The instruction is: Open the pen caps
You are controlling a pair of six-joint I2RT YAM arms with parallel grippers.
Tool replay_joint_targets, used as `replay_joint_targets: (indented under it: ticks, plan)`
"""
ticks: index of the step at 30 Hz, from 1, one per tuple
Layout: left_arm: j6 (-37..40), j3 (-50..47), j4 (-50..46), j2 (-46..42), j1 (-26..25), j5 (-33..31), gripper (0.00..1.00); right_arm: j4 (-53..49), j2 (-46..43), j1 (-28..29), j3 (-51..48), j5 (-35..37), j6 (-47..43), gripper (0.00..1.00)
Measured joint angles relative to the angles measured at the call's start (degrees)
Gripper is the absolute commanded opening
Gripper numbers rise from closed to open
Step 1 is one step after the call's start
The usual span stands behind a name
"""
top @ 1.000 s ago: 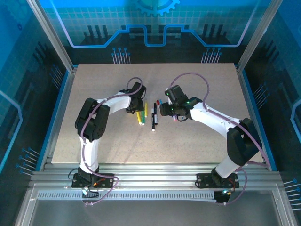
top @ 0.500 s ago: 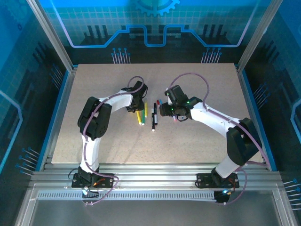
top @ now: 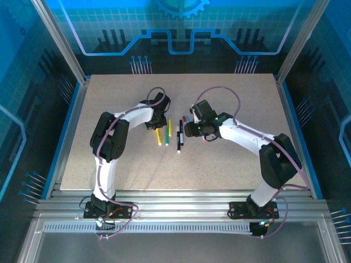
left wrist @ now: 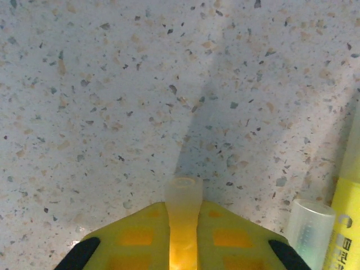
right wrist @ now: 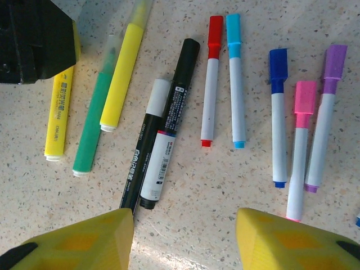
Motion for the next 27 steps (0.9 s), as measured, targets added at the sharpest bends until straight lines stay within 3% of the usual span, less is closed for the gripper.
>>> replay_joint_targets:
  ticks: [2,11,21,27]
  plan:
    - [0.00,-0.07,0.02,-0.15,0.31,0.74,0.00,-0.02,0.42,0.11,0.48,-0.39,0.00,0.52]
    - [0.00,-2.43,1.62,-2.86,2.38,4.87,0.00,1.38,2.64,1.60,3.43,-5.01,0.46,0.57]
    - [-2.08,-4.57,3.67,-15.26,3.06,15.61,0.00,11.85,2.75,1.36,2.56,-19.10,5.79,0.64]
    - [-4.70,-7.28,6.54,-17.46,3.02,21.62,0.00,19.65,3.02,0.33,-0.09,-26.21,10.56,0.65]
